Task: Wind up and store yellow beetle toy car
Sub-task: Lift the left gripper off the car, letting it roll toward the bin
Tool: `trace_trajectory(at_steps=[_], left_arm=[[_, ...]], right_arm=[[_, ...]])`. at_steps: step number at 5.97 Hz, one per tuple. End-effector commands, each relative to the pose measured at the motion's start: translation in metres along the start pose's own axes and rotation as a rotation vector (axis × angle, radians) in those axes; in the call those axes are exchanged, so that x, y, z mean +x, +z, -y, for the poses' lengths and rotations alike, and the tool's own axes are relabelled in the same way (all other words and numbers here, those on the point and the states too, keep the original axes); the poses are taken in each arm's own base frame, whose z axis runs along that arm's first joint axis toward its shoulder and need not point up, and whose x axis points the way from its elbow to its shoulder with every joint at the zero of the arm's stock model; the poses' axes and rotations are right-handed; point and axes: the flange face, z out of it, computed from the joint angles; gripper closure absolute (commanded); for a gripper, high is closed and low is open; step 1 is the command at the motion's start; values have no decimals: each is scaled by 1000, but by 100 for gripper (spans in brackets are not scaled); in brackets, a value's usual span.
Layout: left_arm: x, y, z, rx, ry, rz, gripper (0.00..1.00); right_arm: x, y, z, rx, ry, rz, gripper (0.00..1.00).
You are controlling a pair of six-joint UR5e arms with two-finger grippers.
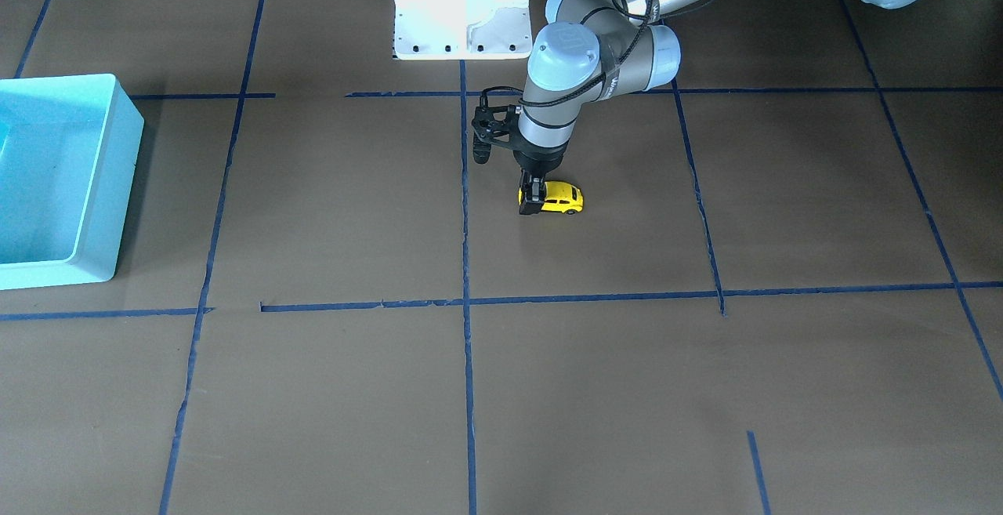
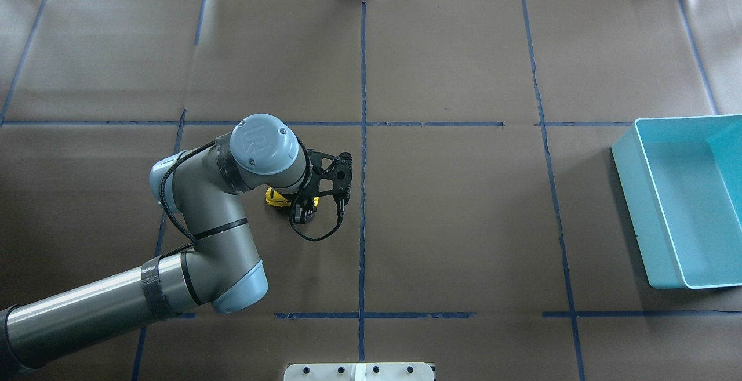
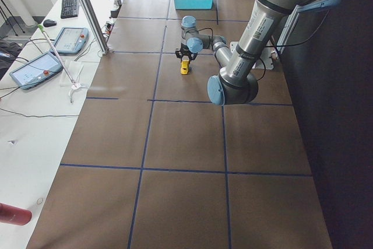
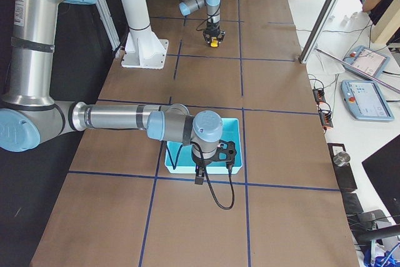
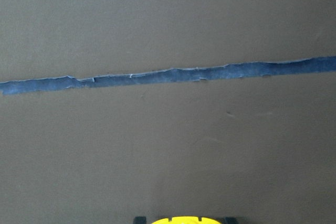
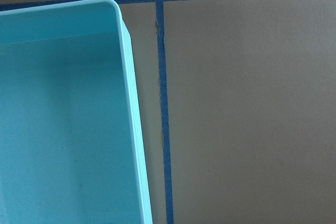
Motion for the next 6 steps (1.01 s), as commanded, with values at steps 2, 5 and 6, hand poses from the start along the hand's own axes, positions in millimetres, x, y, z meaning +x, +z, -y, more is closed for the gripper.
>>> trace_trajectory(at_steps=[2,5,6], left_arm=[[-9,-7,-6,12,13,-8,0],[-16,-11,-12,12,4,-8,0],[-30,-20,-22,12,-12,10,0]], right_arm=[[0,-1,0,2,0,1,0],[0,-1,0,2,0,1,0],[-1,-1,0,1,-1,0,0]])
